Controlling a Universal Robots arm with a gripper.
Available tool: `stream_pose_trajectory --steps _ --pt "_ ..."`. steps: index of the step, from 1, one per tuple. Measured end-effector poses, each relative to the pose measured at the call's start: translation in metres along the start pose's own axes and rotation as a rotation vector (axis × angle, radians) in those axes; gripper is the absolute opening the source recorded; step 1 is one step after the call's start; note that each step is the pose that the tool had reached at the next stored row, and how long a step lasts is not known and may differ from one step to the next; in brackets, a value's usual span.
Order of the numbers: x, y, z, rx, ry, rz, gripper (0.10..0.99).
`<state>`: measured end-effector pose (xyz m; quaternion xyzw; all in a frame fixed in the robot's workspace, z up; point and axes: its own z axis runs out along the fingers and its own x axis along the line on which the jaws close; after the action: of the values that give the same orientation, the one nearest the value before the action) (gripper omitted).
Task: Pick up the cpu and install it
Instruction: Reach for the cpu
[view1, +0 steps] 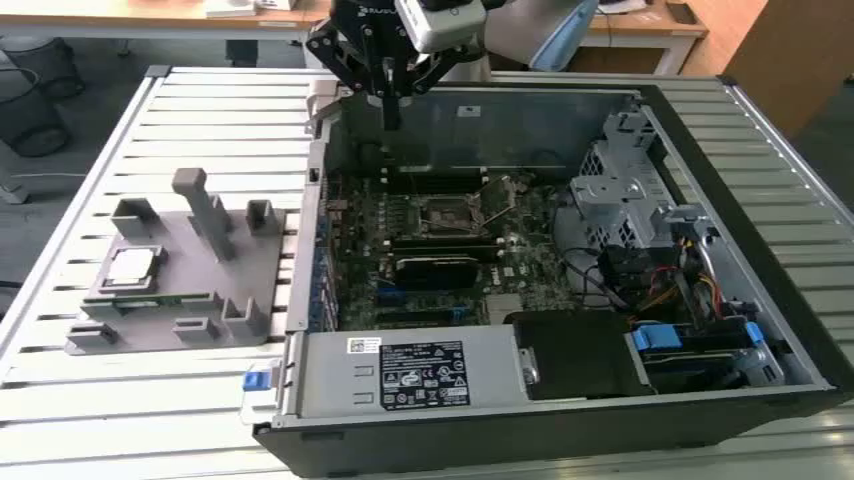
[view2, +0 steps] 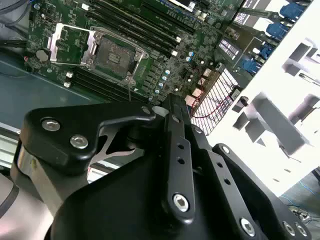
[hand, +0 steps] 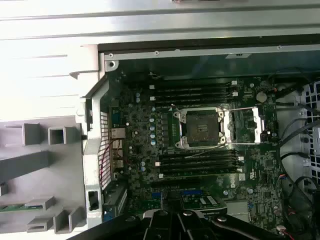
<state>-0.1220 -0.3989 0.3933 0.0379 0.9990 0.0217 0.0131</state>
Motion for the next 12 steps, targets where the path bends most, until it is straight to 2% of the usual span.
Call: stream_pose_trajectory --steps 12 --pt "0.0035 -0.0003 -0.0001 0.000 0.0000 0.000 0.106"
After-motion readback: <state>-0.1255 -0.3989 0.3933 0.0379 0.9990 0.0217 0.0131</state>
